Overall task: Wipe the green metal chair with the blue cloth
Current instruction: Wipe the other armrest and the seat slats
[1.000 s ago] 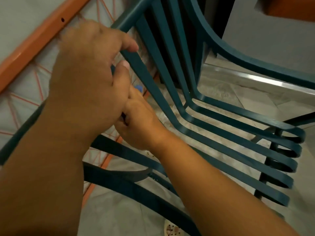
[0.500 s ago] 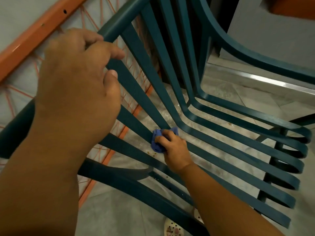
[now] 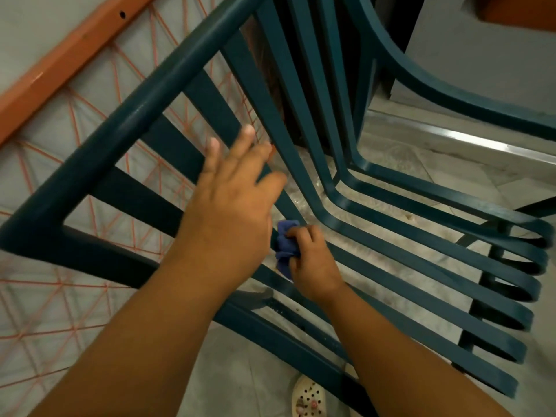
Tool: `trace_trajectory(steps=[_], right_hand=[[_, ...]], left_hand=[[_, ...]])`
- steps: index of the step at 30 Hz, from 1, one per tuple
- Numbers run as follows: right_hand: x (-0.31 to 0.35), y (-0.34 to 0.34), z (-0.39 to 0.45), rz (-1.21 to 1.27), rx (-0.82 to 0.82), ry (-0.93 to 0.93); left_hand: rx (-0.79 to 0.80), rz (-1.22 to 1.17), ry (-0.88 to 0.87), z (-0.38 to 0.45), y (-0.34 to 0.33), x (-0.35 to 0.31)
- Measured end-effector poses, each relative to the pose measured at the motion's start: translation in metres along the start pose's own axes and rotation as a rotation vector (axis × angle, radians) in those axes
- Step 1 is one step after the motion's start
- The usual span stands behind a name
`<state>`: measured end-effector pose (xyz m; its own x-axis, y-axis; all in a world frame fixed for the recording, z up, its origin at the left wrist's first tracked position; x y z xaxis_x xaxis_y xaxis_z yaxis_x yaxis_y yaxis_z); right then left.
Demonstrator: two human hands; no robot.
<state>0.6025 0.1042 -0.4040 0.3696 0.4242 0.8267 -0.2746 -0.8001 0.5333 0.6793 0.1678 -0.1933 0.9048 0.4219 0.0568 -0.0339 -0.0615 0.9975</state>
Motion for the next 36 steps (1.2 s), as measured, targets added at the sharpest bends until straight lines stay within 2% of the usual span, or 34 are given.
trace_trajectory(steps=[1,3,8,11,12,13,15,16,17,19,22,26,28,30,33,36], right_hand=[[0.005,-0.003,0.002,-0.04,0.009,0.061],[-0.001,-0.01,0.007,-0.152,0.069,0.058],[-0.051,-0.007,0.002,-0.494,0.406,-0.147],[-0.074,-0.008,-0.007,-0.615,0.583,-0.194],[-0.082,-0.006,-0.01,-0.524,0.587,-0.261],[-0.088,0.001,-0.014,-0.322,0.567,-0.396],[-0.097,0.016,-0.032,0.244,0.469,-0.68],[-0.101,0.025,-0.044,0.498,0.411,-0.767],[-0.102,0.034,-0.056,0.616,0.389,-0.79],[-0.111,0.051,-0.081,0.716,0.355,-0.795],[-0.129,0.069,-0.113,0.727,0.286,-0.858],[-0.132,0.093,-0.145,0.795,0.268,-1.019],[-0.122,0.111,-0.153,0.702,0.301,-0.984],[-0.094,0.129,-0.151,0.689,0.243,-0.843],[-0.035,0.145,-0.155,1.057,0.191,-0.536],[0.02,0.15,-0.157,1.429,0.192,-0.392]], left_hand=[[0.046,0.013,0.0,-0.001,-0.007,-0.001],[0.1,0.015,0.022,-0.003,-0.018,-0.002],[0.201,0.085,0.087,-0.007,-0.041,-0.003],[0.212,0.137,0.111,-0.013,-0.051,-0.004],[0.209,0.152,0.114,-0.014,-0.053,-0.004],[0.209,0.168,0.116,-0.015,-0.055,-0.005],[0.217,0.175,0.126,-0.016,-0.056,-0.006],[0.224,0.167,0.135,-0.016,-0.056,-0.007],[0.24,0.168,0.144,-0.016,-0.056,-0.009],[0.292,0.173,0.152,-0.017,-0.06,-0.015],[0.338,0.127,0.13,-0.02,-0.065,-0.03],[0.409,0.041,0.109,-0.022,-0.06,-0.052],[0.438,-0.045,0.112,-0.022,-0.053,-0.06],[0.457,-0.23,0.135,-0.022,-0.041,-0.065],[0.546,-0.674,0.202,-0.027,-0.014,-0.072],[0.639,-1.029,0.229,-0.034,0.011,-0.079]])
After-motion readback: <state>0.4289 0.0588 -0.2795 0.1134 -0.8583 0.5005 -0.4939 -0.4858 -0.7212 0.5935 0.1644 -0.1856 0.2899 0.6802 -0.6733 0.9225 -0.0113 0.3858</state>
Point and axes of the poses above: each hand's wrist, its own z-axis towards the middle knuckle, its own y-axis out of the back of the hand, x = y × z, the point moved 4 cm from there along z, towards the middle knuckle, and after that the axes turned 8 degrees about x, right-handed, at the moved point
